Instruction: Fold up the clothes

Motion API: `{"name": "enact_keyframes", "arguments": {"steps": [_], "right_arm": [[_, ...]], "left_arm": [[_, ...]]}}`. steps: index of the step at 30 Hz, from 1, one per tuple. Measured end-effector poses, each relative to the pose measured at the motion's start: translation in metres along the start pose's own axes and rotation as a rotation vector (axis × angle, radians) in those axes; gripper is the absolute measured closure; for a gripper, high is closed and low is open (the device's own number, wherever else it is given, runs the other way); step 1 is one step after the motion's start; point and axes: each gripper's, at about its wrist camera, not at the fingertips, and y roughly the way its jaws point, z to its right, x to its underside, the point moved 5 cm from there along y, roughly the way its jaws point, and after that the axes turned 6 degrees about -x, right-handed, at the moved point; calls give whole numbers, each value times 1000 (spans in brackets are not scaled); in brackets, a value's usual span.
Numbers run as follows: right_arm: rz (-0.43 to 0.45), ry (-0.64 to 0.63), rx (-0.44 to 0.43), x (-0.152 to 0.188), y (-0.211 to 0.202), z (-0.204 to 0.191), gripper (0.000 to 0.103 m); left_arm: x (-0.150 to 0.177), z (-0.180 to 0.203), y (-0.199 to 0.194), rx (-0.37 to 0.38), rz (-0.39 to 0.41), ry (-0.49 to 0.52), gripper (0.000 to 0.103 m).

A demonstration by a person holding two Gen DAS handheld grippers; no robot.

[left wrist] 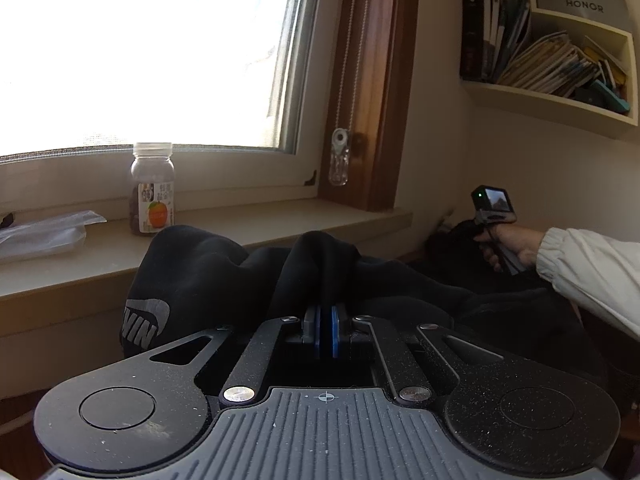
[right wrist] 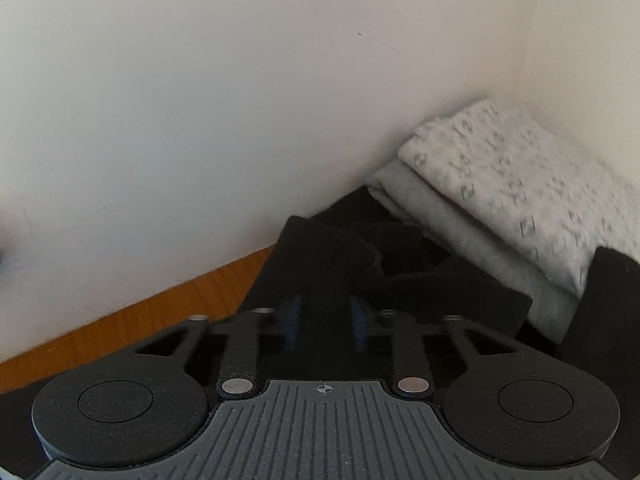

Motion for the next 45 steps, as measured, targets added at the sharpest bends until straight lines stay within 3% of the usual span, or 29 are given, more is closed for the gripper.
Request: {"name": "enact_keyframes", "arguments": {"steps": [2,4,9,11,13,14,15,16,18,20,22,34,35,39,42,45], "right_arm": [[59,-12,-5,-7,-11,0,97],[173,-39,-17,-23,-36,-2,97],[616,-53,-21,-80,-144,7,98],[729,-13,70,-90,-173,30,97],[649,40,149,-89,-163,61,93],[547,66,198,-85,-148,78,84],[421,89,260,-75,-129,94,81],[349,107,302,-63,-117,107,81],[305,118,286,-43,-107,117,80],[270,122,252,-23,-99,124,70],[251,91,219,-13,-97,118,65],[253,-143,3,-23,-137,10,65],[253,-156,-10,-22,-140,2,65],[242,-225,-66,-11,-153,-30,65],[226,-286,-151,5,-168,-64,65],[199,-369,-267,23,-182,-118,65]], "left_arm": [[0,0,0,-1,1,0,98],[-1,1,0,-4,5,-1,98],[-1,6,0,-17,17,7,98],[-1,10,1,-17,19,8,98],[-2,12,1,-17,22,1,98],[-3,13,2,-18,22,-4,98],[-3,14,2,-20,20,-6,98],[-4,14,2,-21,17,-5,97],[-4,15,1,-19,15,-5,97],[-4,14,1,-17,13,-11,96],[-4,13,0,-19,13,-10,94],[-6,9,-8,-29,31,-15,92],[-8,7,-10,-33,38,-20,89],[-17,-1,-24,-47,79,-42,64],[-22,-10,-35,-49,98,-57,49],[-22,-25,-46,-49,101,-79,45]]}}
